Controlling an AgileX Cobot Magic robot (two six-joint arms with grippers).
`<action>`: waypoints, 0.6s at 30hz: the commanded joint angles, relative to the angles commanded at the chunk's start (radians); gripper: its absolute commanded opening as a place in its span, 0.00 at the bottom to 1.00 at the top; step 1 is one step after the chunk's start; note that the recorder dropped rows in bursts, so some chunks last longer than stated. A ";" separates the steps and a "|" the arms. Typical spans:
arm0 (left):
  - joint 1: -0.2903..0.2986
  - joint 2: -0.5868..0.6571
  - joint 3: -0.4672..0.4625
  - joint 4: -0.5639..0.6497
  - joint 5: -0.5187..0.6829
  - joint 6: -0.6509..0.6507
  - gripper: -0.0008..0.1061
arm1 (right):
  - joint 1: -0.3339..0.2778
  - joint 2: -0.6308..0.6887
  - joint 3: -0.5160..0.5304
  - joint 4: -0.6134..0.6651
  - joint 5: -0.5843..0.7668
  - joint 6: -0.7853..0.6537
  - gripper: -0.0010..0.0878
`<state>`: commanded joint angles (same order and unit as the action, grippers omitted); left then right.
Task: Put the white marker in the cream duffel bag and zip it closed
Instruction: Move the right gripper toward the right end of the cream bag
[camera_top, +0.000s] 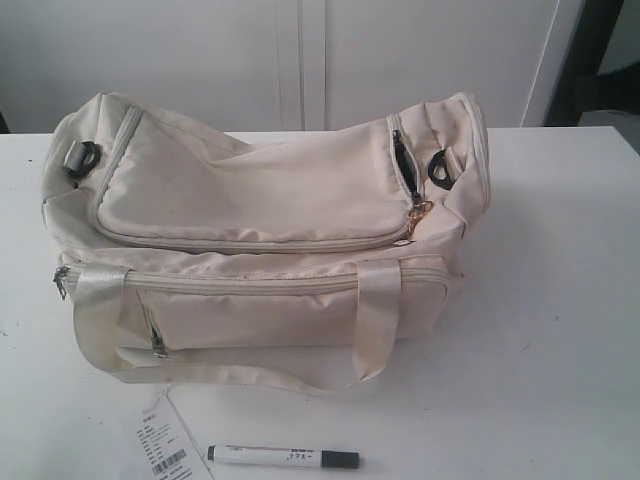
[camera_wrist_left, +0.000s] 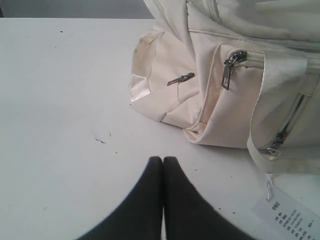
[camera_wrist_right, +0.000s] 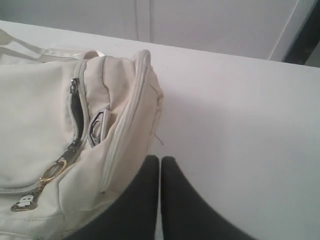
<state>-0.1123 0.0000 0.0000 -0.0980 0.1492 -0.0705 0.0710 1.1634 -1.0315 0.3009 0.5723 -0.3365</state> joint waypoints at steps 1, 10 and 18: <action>0.000 0.000 0.000 0.000 0.000 0.000 0.01 | 0.000 0.021 -0.017 0.022 0.013 -0.014 0.15; 0.000 0.000 0.000 0.000 -0.029 0.000 0.01 | 0.000 0.172 -0.114 0.070 0.033 -0.027 0.66; 0.000 0.000 0.000 0.000 -0.029 0.000 0.01 | 0.000 0.277 -0.190 0.102 0.029 -0.027 0.77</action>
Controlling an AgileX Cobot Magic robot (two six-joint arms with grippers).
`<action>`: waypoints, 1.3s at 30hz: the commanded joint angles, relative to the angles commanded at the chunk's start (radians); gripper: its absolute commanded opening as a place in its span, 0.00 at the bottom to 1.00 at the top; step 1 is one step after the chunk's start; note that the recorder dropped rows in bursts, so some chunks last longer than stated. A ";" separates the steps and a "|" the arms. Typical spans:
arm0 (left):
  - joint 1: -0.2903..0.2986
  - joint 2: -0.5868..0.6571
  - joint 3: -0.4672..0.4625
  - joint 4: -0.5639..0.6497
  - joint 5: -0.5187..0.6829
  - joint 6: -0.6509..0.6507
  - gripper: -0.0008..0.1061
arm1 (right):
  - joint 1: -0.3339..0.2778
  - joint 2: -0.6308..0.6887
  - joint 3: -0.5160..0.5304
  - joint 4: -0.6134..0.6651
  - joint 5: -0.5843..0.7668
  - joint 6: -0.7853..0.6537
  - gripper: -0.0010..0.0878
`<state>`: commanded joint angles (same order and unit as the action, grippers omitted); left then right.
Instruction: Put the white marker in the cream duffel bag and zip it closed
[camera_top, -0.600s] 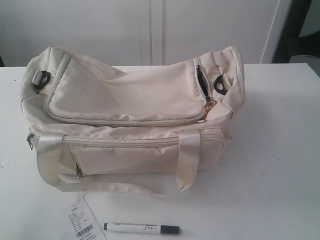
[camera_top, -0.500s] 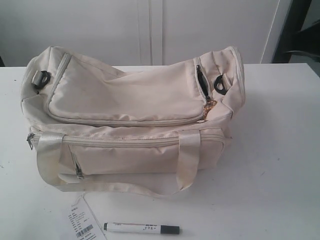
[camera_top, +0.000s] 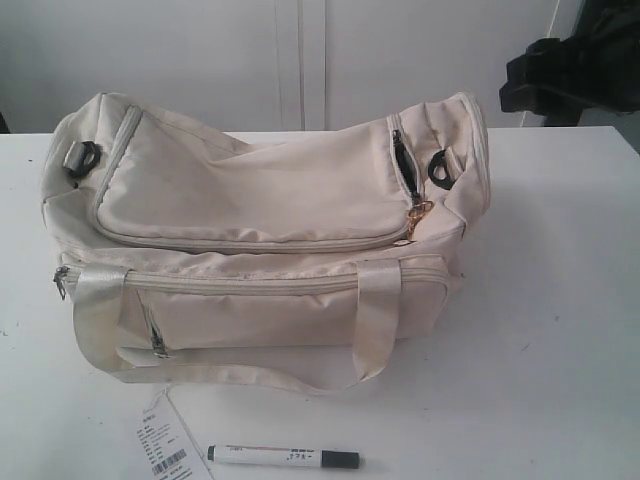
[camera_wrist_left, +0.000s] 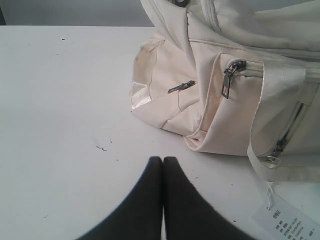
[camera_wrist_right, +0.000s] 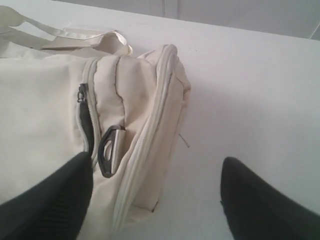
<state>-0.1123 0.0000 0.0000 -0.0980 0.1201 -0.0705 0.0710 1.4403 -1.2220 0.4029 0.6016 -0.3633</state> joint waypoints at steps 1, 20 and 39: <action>0.000 0.000 0.000 0.000 0.000 0.000 0.01 | 0.000 0.013 -0.011 0.005 0.000 0.000 0.77; 0.000 0.000 0.000 -0.006 -0.013 -0.062 0.01 | 0.000 0.285 -0.177 0.058 0.055 0.000 0.75; 0.000 0.000 0.000 -0.006 -0.268 -0.253 0.01 | 0.000 0.366 -0.185 0.147 0.057 -0.052 0.01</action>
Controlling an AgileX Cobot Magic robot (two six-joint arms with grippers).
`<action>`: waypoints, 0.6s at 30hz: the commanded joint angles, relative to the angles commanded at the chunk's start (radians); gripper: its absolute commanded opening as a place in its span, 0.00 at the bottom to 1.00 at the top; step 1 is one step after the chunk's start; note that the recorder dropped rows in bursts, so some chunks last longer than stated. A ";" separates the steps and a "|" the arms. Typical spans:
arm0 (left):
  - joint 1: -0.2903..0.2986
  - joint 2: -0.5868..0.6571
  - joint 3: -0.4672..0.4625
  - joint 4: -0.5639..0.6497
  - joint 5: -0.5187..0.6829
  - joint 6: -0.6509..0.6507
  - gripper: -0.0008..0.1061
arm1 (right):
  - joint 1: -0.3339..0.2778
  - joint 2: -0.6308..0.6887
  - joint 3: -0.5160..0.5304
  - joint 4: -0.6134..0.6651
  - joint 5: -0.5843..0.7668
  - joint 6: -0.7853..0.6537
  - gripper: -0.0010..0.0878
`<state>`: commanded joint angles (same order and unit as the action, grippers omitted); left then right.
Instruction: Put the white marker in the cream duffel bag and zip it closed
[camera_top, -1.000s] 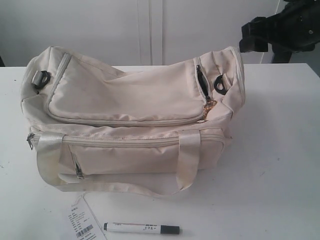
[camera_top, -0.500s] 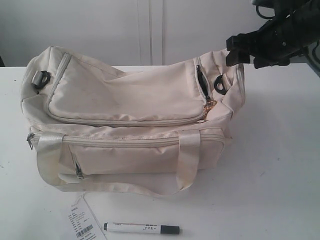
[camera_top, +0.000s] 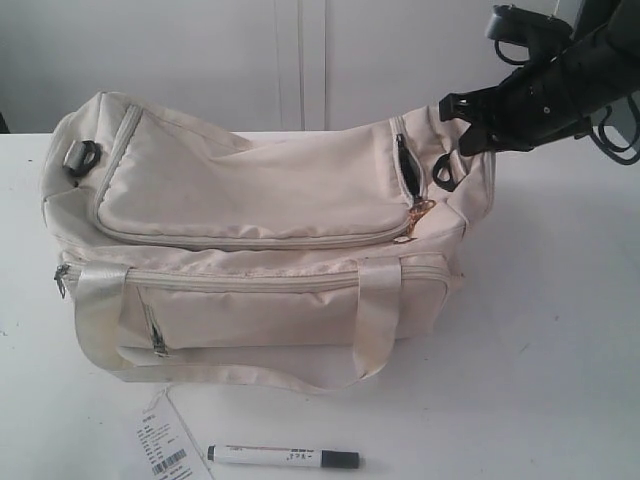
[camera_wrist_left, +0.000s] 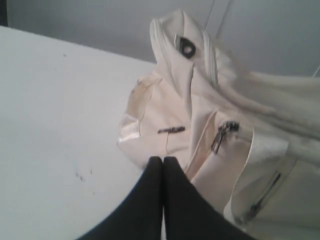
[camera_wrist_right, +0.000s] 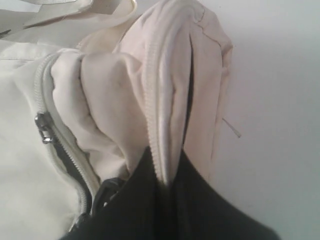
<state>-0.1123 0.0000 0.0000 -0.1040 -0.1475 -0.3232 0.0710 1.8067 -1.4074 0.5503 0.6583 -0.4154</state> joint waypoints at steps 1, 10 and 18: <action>0.000 0.000 0.000 0.000 -0.025 -0.009 0.01 | 0.000 0.000 0.000 0.002 0.000 0.000 0.01; 0.000 0.000 -0.025 0.000 0.017 -0.170 0.01 | 0.000 0.000 0.000 0.018 0.012 0.000 0.01; 0.000 0.113 -0.187 0.014 0.197 -0.048 0.01 | 0.000 0.000 0.000 0.018 0.007 0.000 0.01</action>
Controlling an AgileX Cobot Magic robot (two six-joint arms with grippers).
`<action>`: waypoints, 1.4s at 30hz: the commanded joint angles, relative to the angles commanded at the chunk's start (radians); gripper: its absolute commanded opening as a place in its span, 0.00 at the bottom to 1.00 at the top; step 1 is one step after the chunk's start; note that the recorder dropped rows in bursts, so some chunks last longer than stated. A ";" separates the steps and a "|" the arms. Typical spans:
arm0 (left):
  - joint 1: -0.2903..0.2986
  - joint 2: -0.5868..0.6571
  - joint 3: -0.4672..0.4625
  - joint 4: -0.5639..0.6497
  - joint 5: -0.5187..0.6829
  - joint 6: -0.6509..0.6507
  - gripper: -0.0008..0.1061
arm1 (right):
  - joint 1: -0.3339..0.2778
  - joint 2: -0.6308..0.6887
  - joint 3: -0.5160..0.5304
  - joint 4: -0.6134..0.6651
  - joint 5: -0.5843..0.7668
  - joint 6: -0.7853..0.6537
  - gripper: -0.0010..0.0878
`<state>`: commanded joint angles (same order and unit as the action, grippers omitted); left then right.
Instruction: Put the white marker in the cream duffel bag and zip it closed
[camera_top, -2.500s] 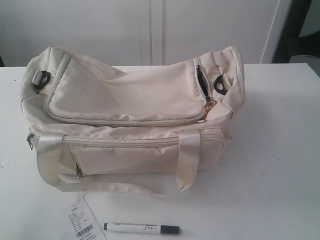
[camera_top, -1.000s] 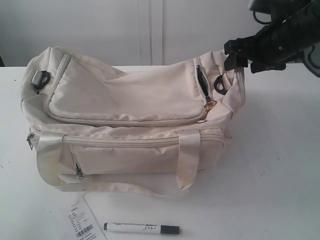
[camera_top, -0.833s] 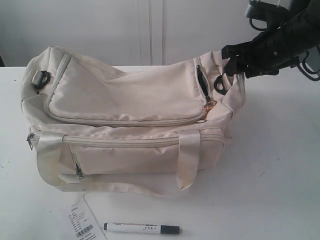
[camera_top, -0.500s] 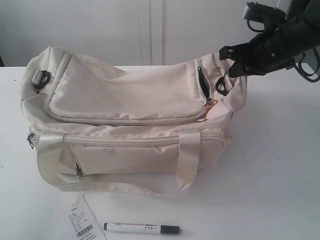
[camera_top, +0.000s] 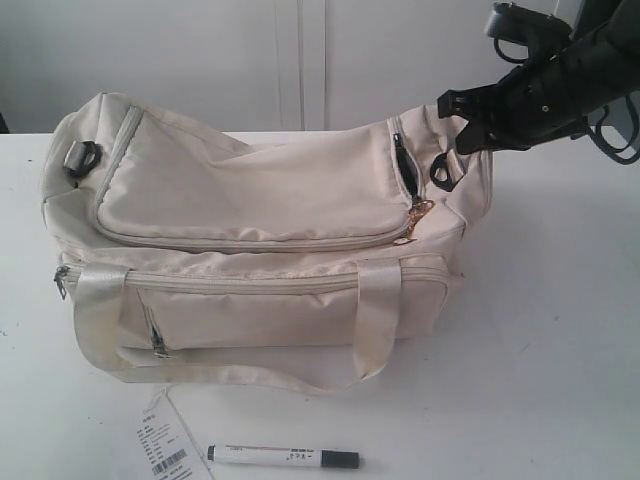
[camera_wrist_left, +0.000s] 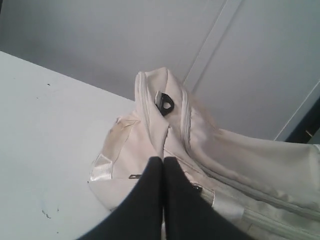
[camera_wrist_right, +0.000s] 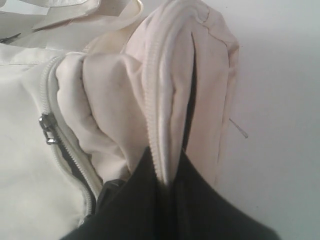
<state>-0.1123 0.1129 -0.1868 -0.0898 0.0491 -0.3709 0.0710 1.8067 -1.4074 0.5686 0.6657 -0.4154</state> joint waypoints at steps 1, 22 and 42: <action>0.000 0.052 -0.047 0.000 0.068 0.054 0.01 | 0.000 0.000 0.000 0.000 0.000 0.000 0.01; -0.032 0.626 -0.445 -0.886 0.497 1.304 0.01 | 0.000 0.000 0.000 0.000 0.000 0.000 0.01; -0.350 0.937 -0.640 -0.888 0.389 1.365 0.01 | 0.000 0.000 0.000 0.000 0.000 0.000 0.01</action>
<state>-0.4627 1.0498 -0.8270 -0.9783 0.4385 0.9944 0.0710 1.8067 -1.4074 0.5686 0.6658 -0.4154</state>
